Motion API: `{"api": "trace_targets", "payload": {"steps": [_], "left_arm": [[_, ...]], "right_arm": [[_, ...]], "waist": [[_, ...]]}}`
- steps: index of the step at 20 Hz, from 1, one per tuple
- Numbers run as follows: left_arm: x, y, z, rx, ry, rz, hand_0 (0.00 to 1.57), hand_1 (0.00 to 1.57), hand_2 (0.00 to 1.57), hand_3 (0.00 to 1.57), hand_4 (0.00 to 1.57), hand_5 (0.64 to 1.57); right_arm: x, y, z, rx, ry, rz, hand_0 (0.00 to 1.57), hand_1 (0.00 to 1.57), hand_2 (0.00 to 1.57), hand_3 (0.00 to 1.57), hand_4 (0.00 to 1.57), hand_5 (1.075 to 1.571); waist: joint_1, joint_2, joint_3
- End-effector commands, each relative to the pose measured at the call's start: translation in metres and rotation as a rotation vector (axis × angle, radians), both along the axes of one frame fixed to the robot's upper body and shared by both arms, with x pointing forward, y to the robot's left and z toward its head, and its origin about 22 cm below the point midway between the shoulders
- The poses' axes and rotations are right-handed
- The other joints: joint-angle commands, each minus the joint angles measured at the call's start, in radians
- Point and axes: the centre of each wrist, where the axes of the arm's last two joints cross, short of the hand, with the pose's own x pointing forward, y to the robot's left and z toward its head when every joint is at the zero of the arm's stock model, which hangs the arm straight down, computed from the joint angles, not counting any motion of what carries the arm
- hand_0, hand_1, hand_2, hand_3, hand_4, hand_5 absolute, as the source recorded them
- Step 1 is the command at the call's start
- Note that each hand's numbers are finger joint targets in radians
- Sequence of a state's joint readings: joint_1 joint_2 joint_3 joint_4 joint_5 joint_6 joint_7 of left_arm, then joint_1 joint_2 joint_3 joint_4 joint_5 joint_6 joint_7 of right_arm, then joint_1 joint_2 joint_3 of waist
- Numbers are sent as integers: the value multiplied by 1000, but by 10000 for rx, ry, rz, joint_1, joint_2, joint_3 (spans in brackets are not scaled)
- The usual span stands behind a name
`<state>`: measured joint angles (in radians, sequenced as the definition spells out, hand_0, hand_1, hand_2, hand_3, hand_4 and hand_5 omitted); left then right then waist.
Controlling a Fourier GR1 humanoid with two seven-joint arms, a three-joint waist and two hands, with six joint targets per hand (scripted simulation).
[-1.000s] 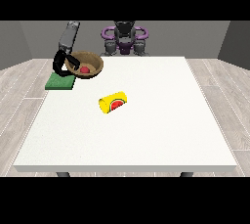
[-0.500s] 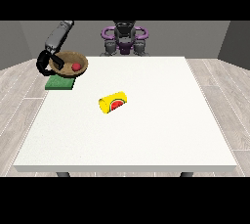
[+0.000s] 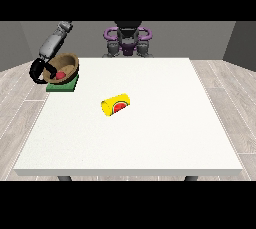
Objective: Pick the cup and pour the ball into the bowl, then pick the bowl and place it on the pad
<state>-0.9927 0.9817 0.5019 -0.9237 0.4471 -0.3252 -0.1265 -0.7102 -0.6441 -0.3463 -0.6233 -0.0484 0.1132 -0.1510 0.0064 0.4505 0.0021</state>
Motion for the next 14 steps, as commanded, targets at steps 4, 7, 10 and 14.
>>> {"api": "trace_targets", "payload": {"steps": [4,7,10,14], "left_arm": [[-10,-14,14,11,-138,-93,0,0,0,0,0,1528],[-10,-9,4,-43,71,-212,0,0,0,0,0,1532],[9,-14,-27,-27,663,-325,0,0,0,0,0,1532],[15,-5,-39,-74,900,-92,0,0,0,0,0,1535]], "right_arm": [[-18,-32,-9,-348,-51,-60,1571,1571,1571,577,1246,1559],[-25,-49,3,36,-46,-161,1571,1571,1571,531,1274,1564],[-19,-50,31,-253,449,-426,1571,1571,1571,880,1240,1568],[-1,-21,24,-469,961,7,1571,1571,1571,1301,1240,1570]], "waist": [[-67,-10,2],[61,-107,-5],[137,-654,-19],[105,-1047,-22]]}}
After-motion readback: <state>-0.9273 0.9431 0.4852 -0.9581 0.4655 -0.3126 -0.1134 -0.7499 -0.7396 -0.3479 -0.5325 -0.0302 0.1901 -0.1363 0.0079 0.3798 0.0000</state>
